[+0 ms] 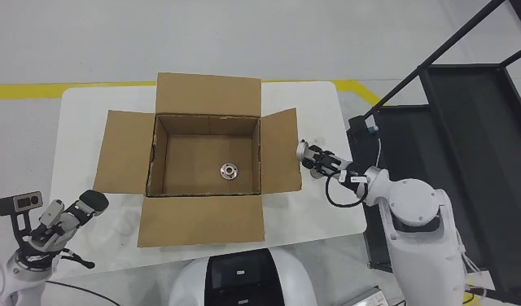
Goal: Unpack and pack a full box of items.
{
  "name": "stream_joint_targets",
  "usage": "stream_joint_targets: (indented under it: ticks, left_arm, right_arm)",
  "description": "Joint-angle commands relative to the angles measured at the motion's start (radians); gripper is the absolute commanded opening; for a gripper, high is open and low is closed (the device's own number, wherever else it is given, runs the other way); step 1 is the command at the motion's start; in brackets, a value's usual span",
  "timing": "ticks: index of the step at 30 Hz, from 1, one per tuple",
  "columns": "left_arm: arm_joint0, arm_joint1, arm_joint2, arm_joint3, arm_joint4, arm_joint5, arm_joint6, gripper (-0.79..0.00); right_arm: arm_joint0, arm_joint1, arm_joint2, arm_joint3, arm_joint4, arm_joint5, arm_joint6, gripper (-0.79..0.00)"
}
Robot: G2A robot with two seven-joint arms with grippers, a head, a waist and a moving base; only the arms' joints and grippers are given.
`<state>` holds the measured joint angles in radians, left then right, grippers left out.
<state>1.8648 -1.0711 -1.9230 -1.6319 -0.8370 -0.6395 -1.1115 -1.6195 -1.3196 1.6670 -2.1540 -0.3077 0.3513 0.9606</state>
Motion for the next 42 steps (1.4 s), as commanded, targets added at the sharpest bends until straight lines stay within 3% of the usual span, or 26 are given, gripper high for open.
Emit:
stream_joint_targets:
  ticks: [1,15,22,34,37,42]
  left_arm:
    - [0.0,0.0,0.0,0.0,0.0,0.0,0.0,0.0]
    - [0.0,0.0,0.0,0.0,0.0,0.0,0.0,0.0]
    - [0.0,0.0,0.0,0.0,0.0,0.0,0.0,0.0]
    - [0.0,0.0,0.0,0.0,0.0,0.0,0.0,0.0]
    - [0.0,0.0,0.0,0.0,0.0,0.0,0.0,0.0]
    - [0.0,0.0,0.0,0.0,0.0,0.0,0.0,0.0]
  right_arm:
    - [0.002,0.001,-0.002,0.003,-0.001,0.009,-0.016,-0.785]
    - [0.001,0.002,-0.022,0.013,-0.001,-0.015,-0.018,-0.785]
    - [0.112,0.007,-0.188,0.054,-0.043,-0.049,0.022,-0.785]
    - [0.301,-0.007,-0.49,0.248,-0.181,0.046,-0.008,-0.785]
    - [0.337,-0.014,-0.536,0.281,-0.177,0.066,-0.036,-0.018]
    - [0.373,-0.026,-0.567,0.311,-0.1,0.066,-0.093,0.0]
